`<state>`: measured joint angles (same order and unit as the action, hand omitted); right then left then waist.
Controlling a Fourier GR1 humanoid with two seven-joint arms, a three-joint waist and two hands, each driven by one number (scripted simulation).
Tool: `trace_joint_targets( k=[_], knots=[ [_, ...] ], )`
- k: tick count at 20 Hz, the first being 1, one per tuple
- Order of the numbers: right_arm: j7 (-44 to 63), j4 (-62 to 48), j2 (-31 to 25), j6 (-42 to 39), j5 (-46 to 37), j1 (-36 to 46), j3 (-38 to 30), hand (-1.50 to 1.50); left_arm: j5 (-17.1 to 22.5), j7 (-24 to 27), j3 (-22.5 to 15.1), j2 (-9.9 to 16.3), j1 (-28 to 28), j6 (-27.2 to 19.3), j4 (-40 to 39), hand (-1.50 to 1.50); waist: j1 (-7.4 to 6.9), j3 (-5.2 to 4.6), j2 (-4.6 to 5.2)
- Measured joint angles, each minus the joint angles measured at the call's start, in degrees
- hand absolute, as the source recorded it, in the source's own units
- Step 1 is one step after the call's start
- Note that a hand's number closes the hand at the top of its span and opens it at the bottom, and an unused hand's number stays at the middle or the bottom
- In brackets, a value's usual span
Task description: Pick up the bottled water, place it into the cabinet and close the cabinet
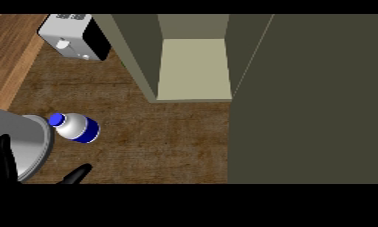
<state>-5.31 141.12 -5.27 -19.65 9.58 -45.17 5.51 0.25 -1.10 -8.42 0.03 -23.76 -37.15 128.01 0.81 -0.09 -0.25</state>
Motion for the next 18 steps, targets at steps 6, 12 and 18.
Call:
trace_joint_targets(
  k=[6, 12, 18],
  knots=[
    [-3.54, 0.47, -0.33, -2.06, 0.09, -4.38, -0.31, -1.50, 8.49, 5.75, 6.29, 0.23, 1.22, 3.40, -7.78, -1.50, 0.01, -0.03, 0.00],
    [-6.66, 1.13, -0.38, -3.73, -0.12, -8.04, -0.05, -1.50, 14.05, 12.36, 10.87, 0.27, 3.22, 7.62, -19.30, -1.50, 0.17, -0.03, 0.03],
    [-10.21, 1.39, -0.71, -5.88, -0.45, -12.25, -0.56, -1.50, 18.04, 18.84, 14.86, 0.21, 7.31, 11.77, -31.87, -1.50, 0.40, -0.03, 0.09]
  ],
)
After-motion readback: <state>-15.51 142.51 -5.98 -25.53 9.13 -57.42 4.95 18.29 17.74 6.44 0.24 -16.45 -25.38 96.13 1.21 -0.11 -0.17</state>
